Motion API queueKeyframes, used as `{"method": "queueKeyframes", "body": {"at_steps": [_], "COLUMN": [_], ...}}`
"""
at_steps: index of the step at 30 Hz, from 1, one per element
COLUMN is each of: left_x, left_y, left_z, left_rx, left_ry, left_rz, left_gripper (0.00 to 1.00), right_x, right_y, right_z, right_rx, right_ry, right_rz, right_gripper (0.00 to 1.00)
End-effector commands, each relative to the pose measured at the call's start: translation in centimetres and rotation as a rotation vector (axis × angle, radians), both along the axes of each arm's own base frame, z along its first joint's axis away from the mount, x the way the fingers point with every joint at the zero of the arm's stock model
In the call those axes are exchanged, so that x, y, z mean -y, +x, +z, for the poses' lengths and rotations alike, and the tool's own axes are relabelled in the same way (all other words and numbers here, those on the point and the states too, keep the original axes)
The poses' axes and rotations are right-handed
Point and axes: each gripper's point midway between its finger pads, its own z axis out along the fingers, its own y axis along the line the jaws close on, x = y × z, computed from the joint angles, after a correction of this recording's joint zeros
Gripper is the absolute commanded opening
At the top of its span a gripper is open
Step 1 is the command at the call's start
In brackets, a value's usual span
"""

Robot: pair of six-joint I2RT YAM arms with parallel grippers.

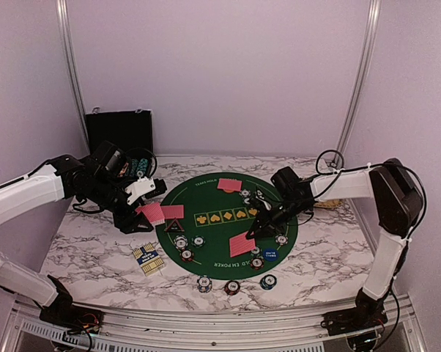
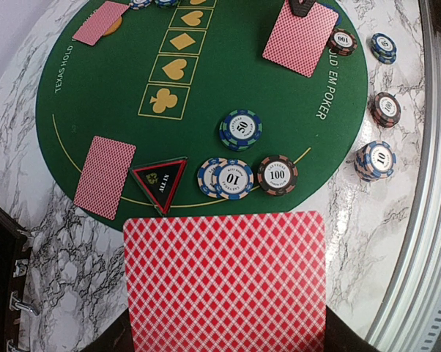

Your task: Distribute texas hold em gaming equipment

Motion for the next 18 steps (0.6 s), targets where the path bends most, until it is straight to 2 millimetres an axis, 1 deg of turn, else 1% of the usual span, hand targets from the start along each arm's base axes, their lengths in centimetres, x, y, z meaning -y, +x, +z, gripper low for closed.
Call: {"method": "queueKeyframes", "body": {"at_steps": [1, 4, 8, 16, 17, 18], "left_x": [0.4, 0.4, 0.5, 0.6, 0.6, 0.5], "left_y": [0.3, 0.3, 0.4, 0.4, 0.4, 0.4], "left_z": [1.5, 1.5, 1.5, 1.6, 1.5, 1.6], "left_rx": [0.03, 0.028, 0.027, 0.023, 0.023, 0.024], "left_ry": [-0.038, -0.039, -0.04, -0.043, -0.042, -0.042], "left_rz": [-0.009, -0.01, -0.01, -0.012, -0.011, -0.012], "left_gripper": [0.02, 0.02, 0.01, 0.01, 0.01, 0.01], "right_x": [0.8, 1.7, 2.5, 3.4, 3.5, 3.8], "right_y": [1.4, 1.9, 2.2, 2.2, 2.3, 2.3], "right_z": [-0.8, -1.4, -2.0, -2.2, -2.2, -2.3], "right_rx": [0.045, 0.071, 0.085, 0.107, 0.112, 0.113], "right_ry": [-0.093, -0.166, -0.226, -0.281, -0.289, -0.304], "right_rz": [0.002, -0.004, -0.002, 0.007, 0.006, -0.002], "right_gripper": [0.0, 0.0, 0.0, 0.0, 0.03, 0.09]}}
